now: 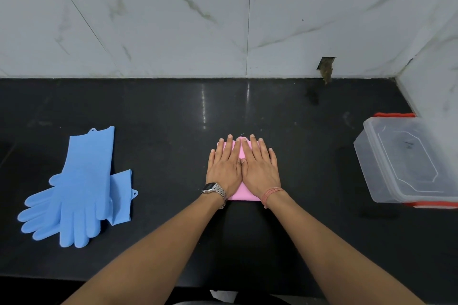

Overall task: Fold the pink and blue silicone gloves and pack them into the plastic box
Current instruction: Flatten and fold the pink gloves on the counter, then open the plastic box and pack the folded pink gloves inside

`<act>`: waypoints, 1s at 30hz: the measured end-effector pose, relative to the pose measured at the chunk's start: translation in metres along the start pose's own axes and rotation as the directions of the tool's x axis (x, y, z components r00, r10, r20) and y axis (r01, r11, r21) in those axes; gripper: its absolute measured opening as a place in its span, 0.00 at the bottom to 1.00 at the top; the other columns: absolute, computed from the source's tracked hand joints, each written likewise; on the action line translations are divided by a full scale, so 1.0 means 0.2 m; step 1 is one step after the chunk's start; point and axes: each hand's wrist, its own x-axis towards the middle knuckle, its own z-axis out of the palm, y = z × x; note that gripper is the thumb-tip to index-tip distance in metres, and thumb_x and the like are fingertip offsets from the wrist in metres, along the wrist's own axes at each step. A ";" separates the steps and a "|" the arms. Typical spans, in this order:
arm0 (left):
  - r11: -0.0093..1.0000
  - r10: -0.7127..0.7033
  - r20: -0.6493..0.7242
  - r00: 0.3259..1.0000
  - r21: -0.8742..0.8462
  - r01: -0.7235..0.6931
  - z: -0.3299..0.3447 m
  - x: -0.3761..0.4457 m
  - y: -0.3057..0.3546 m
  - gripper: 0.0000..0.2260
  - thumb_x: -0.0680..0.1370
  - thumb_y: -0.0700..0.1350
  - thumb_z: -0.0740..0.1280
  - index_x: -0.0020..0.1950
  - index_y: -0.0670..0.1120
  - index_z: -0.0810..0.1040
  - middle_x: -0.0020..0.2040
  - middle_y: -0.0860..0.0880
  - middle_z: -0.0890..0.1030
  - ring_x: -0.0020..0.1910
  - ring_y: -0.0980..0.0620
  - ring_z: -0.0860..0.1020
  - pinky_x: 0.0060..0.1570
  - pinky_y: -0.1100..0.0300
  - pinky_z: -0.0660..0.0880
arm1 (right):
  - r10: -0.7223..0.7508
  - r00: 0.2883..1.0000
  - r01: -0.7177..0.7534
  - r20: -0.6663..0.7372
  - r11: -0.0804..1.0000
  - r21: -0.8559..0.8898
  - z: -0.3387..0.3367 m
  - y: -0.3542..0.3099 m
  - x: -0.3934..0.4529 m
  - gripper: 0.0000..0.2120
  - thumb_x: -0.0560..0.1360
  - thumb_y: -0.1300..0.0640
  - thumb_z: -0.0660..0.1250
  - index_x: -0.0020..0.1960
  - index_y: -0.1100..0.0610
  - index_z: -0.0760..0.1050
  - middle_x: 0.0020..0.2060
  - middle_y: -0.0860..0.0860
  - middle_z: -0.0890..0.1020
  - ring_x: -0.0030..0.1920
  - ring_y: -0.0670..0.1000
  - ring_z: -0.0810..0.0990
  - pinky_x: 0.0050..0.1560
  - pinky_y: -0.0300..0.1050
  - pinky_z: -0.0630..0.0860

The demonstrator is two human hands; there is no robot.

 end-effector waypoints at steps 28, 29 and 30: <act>0.862 0.491 0.031 0.871 0.126 -0.490 -0.07 -0.09 0.59 0.23 0.82 0.53 0.51 0.77 0.51 0.56 0.79 0.49 0.52 0.78 0.47 0.51 0.74 0.50 0.51 | 0.889 0.383 -0.183 -0.252 0.341 0.922 -0.73 0.90 -0.87 0.31 0.80 0.53 0.62 0.79 0.51 0.51 0.76 0.56 0.61 0.75 0.55 0.60 0.74 0.51 0.60; 0.839 0.533 0.032 0.846 0.106 -0.533 -0.08 -0.08 0.65 0.23 0.82 0.52 0.52 0.77 0.51 0.58 0.79 0.49 0.54 0.78 0.47 0.52 0.74 0.50 0.52 | 0.913 0.368 -0.190 -0.179 0.262 0.946 -0.72 0.92 -0.87 0.32 0.80 0.53 0.63 0.79 0.51 0.51 0.76 0.56 0.60 0.75 0.55 0.60 0.73 0.51 0.61; 0.815 0.573 0.033 0.819 0.084 -0.574 -0.09 -0.08 0.72 0.22 0.82 0.52 0.53 0.76 0.51 0.59 0.79 0.49 0.56 0.77 0.47 0.54 0.74 0.49 0.54 | 0.923 0.367 -0.176 -0.112 0.187 0.966 -0.71 0.93 -0.87 0.33 0.80 0.54 0.63 0.79 0.51 0.50 0.76 0.55 0.61 0.74 0.54 0.62 0.70 0.49 0.63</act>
